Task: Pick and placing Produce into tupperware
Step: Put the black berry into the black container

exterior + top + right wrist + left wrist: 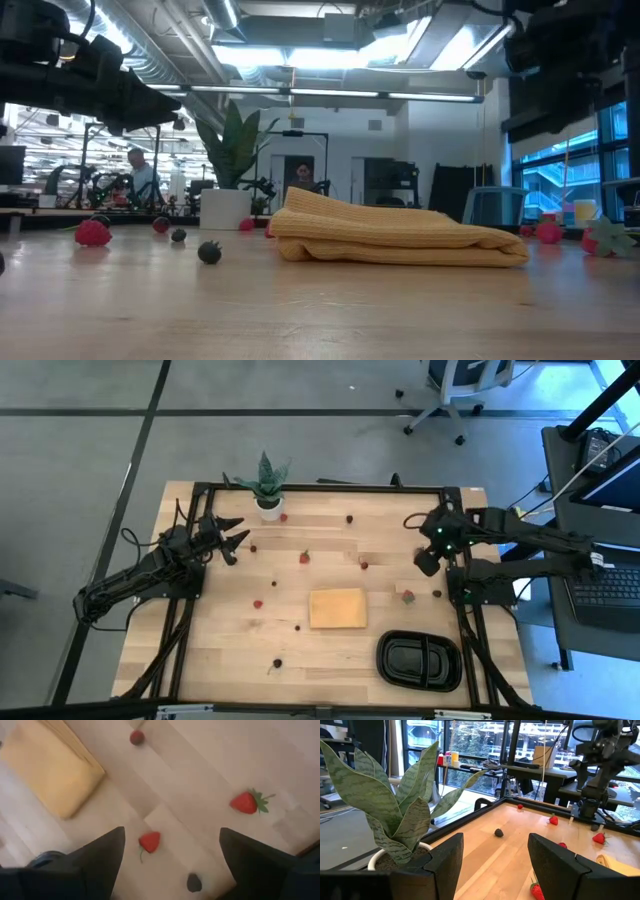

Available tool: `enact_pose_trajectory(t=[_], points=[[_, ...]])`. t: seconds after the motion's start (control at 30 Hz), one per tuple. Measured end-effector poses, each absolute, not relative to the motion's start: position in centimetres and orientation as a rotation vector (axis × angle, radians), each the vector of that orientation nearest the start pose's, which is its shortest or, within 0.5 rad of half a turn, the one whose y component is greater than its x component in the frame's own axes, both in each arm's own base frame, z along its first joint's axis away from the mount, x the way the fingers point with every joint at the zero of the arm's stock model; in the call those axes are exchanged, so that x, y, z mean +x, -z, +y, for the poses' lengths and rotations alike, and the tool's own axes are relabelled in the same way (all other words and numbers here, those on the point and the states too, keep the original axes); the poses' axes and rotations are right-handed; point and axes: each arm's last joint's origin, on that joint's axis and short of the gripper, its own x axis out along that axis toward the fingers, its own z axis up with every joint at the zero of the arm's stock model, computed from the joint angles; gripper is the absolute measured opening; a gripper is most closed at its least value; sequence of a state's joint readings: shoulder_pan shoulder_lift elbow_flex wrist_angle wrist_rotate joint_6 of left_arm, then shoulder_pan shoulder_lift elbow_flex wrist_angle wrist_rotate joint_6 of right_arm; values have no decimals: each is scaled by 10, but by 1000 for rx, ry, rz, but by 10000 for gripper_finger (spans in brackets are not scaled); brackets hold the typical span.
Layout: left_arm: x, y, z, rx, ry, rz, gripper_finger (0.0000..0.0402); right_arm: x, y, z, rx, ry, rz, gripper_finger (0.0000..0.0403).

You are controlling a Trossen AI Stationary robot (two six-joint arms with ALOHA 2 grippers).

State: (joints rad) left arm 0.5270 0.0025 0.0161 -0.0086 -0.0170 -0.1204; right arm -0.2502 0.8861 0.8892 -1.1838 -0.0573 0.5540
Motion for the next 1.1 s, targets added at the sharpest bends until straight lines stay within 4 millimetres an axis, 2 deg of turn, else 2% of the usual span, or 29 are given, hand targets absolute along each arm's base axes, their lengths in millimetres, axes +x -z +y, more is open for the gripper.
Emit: enact_pose_trajectory(t=[0.23, 0.4, 0.53, 0.67, 0.83, 1.1], points=[[84, -168, 49, -116, -543, -38, 215, 134, -266, -29, 636, 532, 1151, 325], [83, -168, 49, -116, -543, -38, 215, 132, -250, -23, 636, 539, 1237, 325], [83, -168, 49, -116, -543, -39, 215, 131, -233, -17, 688, 578, 1318, 325], [83, -168, 49, -116, -544, -39, 215, 139, -223, -14, 733, 627, 1348, 321], [83, -168, 49, -116, -543, -39, 215, 152, -209, -12, 672, 625, 1473, 310], [84, -168, 49, -115, -543, -39, 215, 165, -186, -12, 492, 469, 1715, 296]])
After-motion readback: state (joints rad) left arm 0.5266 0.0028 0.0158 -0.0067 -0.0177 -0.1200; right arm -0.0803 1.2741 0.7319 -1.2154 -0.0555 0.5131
